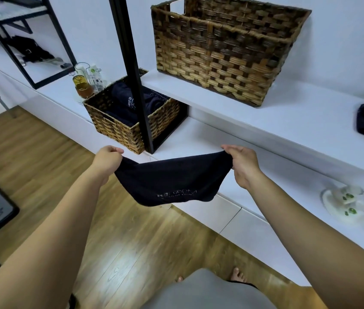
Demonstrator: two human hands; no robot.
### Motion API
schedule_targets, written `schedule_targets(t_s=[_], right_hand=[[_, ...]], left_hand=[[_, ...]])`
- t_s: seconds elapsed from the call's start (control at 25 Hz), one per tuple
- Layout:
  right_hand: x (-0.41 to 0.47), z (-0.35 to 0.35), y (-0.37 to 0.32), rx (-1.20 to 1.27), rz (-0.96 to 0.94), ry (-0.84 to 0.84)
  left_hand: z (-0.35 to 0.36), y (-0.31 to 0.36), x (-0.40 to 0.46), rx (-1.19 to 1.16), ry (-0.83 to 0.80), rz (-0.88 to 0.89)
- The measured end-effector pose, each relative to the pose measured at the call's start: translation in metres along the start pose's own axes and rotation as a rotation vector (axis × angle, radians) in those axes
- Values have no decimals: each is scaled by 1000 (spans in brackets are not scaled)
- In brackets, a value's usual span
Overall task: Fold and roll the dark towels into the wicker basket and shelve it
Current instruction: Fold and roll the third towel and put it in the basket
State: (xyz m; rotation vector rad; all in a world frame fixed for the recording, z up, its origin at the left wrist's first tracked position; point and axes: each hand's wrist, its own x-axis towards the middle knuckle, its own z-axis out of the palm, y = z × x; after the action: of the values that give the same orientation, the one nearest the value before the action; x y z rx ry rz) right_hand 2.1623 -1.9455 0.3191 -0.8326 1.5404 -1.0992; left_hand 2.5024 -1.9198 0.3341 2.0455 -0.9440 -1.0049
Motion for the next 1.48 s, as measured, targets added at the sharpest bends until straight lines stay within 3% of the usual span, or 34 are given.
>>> schedule_targets(t_s=[0.12, 0.28, 0.4, 0.48, 0.56, 0.76, 0.92, 1.08, 1.48], right_hand=[[-3, 1, 0, -19, -75, -35], [-16, 13, -10, -115, -164, -162], [-35, 33, -24, -119, -190, -274], [-44, 46, -29, -173, -245, -338], [-49, 51, -33, -240, -333, -376], [-54, 39, -34, -453, -586, -368], [-55, 27, -20, -587, -527, -512], [-55, 20, -15, -597, -574, -439], [-44, 14, 8, -775, -438, -418]], left_hand=[[0, 2, -4, 60, 7, 58], [9, 12, -11, 442, 27, 247], [42, 31, -36, 652, -176, 571], [68, 45, -53, 611, -325, 727], [82, 53, -58, 521, -327, 789], [74, 64, -60, 348, -498, 849], [63, 73, -63, 152, -571, 755], [51, 80, -64, 63, -643, 739], [22, 86, -61, 20, -380, 762]])
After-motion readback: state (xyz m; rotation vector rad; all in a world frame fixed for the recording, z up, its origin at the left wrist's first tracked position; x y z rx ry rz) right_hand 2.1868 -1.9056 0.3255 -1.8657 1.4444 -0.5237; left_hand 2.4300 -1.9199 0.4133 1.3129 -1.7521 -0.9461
